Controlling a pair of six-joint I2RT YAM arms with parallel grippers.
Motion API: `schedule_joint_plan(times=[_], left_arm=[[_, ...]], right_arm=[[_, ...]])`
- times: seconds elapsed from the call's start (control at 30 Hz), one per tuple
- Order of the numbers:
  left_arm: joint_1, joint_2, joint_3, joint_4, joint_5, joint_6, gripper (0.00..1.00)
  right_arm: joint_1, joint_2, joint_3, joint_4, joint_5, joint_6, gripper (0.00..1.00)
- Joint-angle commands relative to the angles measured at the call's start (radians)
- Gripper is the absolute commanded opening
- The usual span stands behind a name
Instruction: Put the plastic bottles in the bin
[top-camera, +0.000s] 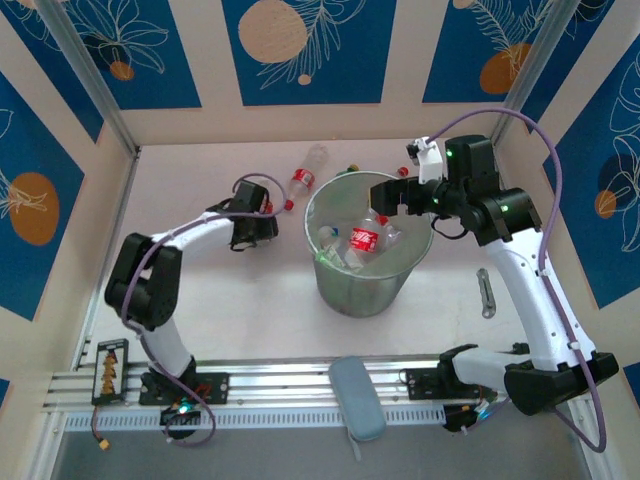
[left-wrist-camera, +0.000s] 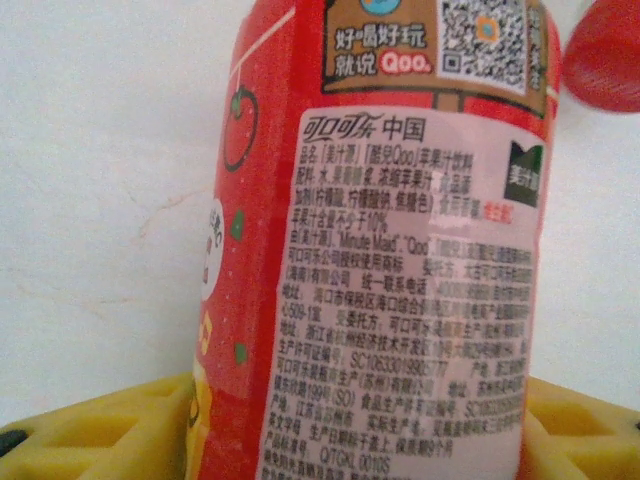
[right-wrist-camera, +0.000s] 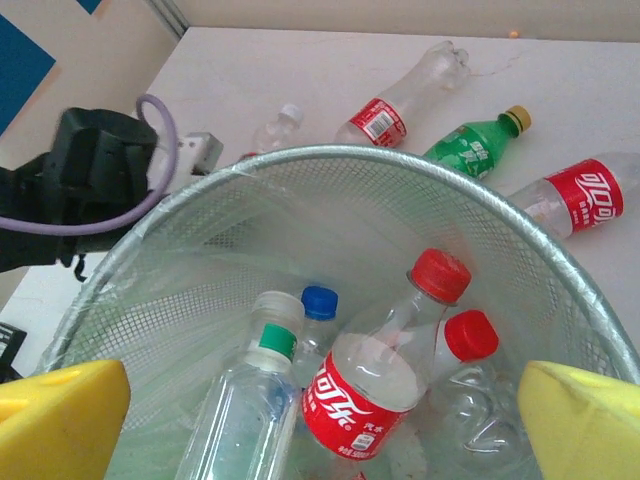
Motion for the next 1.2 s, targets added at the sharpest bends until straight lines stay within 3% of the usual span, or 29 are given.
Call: schedule_joint_plan(times=[0.0, 0.2, 0.53, 0.73, 0.97, 1.17], left_arm=[[0.009, -0.148, -0.004, 0.032, -0.025, 0.054, 0.56], [0.011, -0.359, 0.003, 0.039, 0.008, 0.156, 0.49], [0.005, -0.596, -0.069, 0.212, 0.391, 0.206, 0.46], [-0.005, -0.635, -0.098, 0.272, 0.539, 0.194, 0.44], [-0.031, -0.643, -0.116, 0.293, 0.595, 0.188, 0.43], [-0.053, -0.649, -0.135, 0.295, 0.608, 0.201, 0.42]], right_arm=[[-0.005, 0.006, 0.007, 0.029, -0.054, 0.030, 1.00], [0.036, 0.070, 0.066, 0.091, -0.089, 0.085, 0.99], [0.204, 0.265, 0.277, 0.166, -0.186, 0.104, 1.00], [0.271, 0.377, 0.372, 0.236, -0.244, 0.126, 1.00], [0.289, 0.454, 0.365, 0.419, -0.278, 0.195, 1.00], [0.297, 0.493, 0.362, 0.498, -0.289, 0.220, 0.89]])
